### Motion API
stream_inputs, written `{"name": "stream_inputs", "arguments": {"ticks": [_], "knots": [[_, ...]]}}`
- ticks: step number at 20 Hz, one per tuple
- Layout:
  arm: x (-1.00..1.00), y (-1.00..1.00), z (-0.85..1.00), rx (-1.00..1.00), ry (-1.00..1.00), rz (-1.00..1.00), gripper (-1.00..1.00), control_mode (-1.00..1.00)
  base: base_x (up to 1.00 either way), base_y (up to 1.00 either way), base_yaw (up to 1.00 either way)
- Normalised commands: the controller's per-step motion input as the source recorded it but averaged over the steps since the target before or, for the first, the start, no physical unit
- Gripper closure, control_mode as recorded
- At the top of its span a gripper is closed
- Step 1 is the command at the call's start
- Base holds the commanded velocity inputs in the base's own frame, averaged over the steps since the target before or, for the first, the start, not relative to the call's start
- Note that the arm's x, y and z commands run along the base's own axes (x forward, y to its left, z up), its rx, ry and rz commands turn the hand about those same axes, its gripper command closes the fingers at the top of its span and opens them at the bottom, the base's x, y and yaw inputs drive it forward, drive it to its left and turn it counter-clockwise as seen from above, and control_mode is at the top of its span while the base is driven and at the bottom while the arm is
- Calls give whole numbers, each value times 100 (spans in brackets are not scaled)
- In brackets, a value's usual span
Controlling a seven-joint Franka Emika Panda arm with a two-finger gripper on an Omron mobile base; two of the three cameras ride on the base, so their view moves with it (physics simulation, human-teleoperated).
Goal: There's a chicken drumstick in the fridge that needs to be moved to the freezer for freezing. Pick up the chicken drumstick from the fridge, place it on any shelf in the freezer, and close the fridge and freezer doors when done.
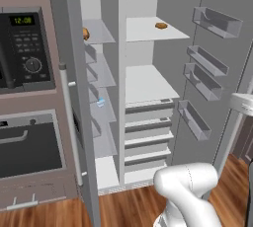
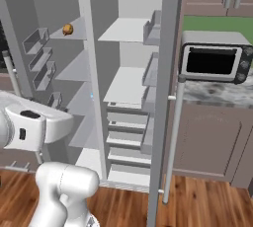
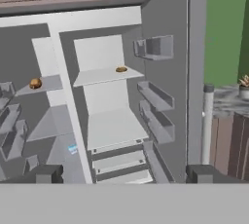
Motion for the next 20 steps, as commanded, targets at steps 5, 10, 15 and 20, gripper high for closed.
{"name": "stream_inputs", "arguments": {"ticks": [5, 10, 15, 20], "knots": [[-43, -100, -6, 0, -11, 0, -100, -100, 0, 0, 0], [-5, -100, -26, 0, -7, 0, -100, -100, 0, 0, 0], [0, -100, -48, 0, -8, 0, -100, -100, 0, 0, 0], [12, -96, -54, 1, -6, 0, -100, -100, 0, 0, 0]]}}
